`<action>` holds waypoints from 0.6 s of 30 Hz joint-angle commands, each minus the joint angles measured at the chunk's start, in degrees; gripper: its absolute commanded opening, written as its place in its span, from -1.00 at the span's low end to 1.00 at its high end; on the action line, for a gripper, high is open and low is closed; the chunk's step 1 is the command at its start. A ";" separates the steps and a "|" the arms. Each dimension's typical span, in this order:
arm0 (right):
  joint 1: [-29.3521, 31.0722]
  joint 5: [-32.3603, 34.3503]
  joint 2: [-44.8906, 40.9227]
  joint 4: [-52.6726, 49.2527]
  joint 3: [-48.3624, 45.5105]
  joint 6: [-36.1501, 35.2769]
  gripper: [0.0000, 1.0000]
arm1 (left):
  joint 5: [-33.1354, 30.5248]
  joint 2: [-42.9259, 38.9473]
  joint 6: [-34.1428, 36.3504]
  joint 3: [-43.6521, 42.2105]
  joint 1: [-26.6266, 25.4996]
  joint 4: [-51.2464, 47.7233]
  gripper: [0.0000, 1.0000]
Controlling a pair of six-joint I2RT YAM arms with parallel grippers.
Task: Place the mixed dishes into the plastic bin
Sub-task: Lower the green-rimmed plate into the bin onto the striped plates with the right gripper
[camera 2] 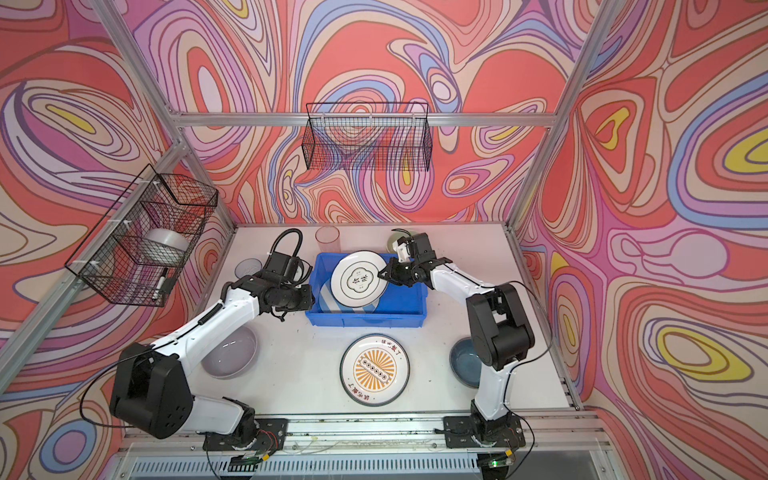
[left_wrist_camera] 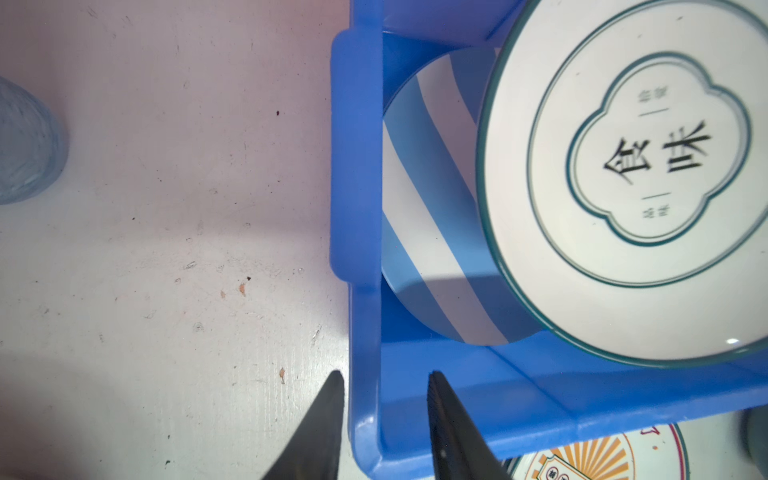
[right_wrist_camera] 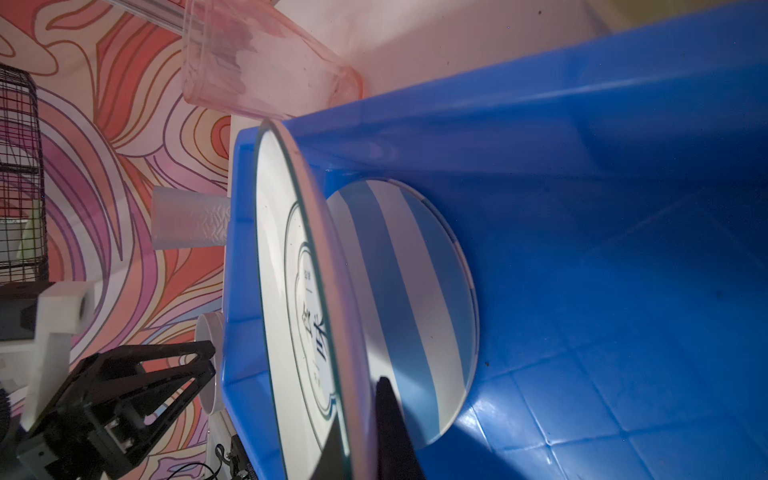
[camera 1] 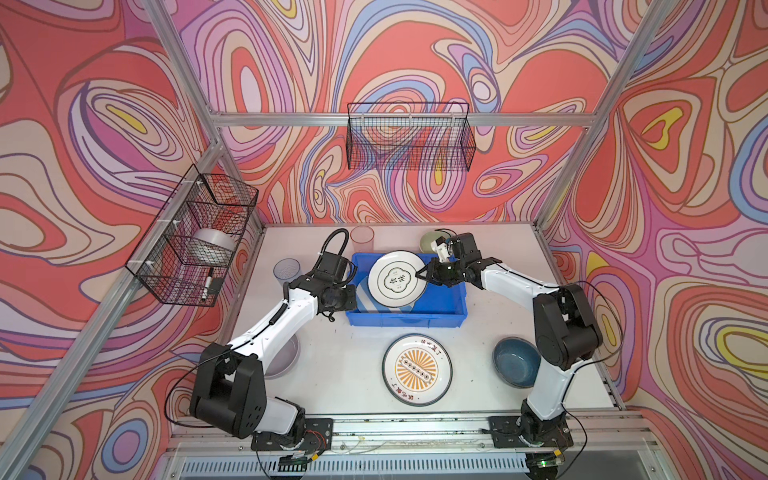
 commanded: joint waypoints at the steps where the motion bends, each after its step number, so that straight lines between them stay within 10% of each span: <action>1: 1.02 -2.11 1.72 3.42 2.14 0.46 -1.00 | 0.12 0.84 -0.14 -1.03 0.55 1.46 -0.32; 18: 2.89 -2.47 8.22 4.22 3.51 0.09 -0.96 | 0.53 1.82 -0.12 -1.96 0.59 1.68 -0.35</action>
